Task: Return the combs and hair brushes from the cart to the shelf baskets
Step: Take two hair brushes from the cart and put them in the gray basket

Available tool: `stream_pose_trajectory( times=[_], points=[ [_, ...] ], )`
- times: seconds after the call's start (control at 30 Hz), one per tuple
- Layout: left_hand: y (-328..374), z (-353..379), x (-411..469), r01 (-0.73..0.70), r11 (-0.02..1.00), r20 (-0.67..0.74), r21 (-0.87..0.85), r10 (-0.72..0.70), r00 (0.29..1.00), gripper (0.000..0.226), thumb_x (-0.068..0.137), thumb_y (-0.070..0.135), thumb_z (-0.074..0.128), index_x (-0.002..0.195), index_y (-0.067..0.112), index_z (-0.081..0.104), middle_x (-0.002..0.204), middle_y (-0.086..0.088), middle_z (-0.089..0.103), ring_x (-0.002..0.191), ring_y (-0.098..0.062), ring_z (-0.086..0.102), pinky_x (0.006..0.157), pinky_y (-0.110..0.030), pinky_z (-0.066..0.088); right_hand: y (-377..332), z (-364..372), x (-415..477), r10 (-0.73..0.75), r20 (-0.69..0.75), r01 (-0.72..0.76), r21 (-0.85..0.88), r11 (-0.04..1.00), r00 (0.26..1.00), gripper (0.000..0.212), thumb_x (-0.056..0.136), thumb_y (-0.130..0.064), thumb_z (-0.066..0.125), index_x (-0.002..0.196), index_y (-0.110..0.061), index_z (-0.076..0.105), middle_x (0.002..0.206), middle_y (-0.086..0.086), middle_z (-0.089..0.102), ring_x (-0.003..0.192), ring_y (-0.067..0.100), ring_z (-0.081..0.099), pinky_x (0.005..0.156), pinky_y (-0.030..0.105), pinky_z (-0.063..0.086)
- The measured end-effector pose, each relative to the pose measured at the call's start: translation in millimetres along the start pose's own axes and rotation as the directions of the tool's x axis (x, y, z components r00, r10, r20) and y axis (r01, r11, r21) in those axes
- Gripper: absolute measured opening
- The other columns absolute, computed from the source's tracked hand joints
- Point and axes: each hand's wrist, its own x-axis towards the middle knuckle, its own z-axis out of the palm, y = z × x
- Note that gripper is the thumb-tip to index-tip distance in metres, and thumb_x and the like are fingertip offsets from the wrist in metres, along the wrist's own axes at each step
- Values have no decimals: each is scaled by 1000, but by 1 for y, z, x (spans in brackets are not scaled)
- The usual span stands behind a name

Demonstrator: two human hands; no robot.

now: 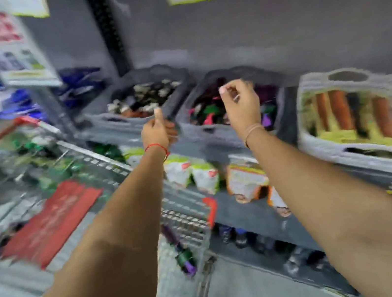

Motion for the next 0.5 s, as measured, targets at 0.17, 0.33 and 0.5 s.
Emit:
stream_pose_trajectory(
  times=[0.17,0.33,0.5],
  points=[
    [-89,-167,30,319,946,-266,62,-292,919,73,89,62,27,81,-1,63,71,-14,75,60,-16,74,58,-22,60,31,126,-71,122,358,-90,-105,990,926,13,85,-28,54,85,-16,59,84,20,64,77,33,59,73,40,49],
    [-174,-213,21,541,837,-341,84,-486,804,65,93,55,28,76,3,62,94,-27,63,86,-39,69,54,-28,54,82,199,-137,277,574,-158,-250,955,771,20,87,-22,57,96,-5,62,96,21,71,88,35,64,77,41,49],
    [-263,-230,23,742,624,-401,244,-632,663,71,93,54,30,120,-5,59,129,-29,58,119,-42,55,102,-46,45,164,255,-187,533,739,-183,-506,843,412,28,88,-33,56,105,-12,54,92,9,62,83,28,59,65,36,49]
  ],
)
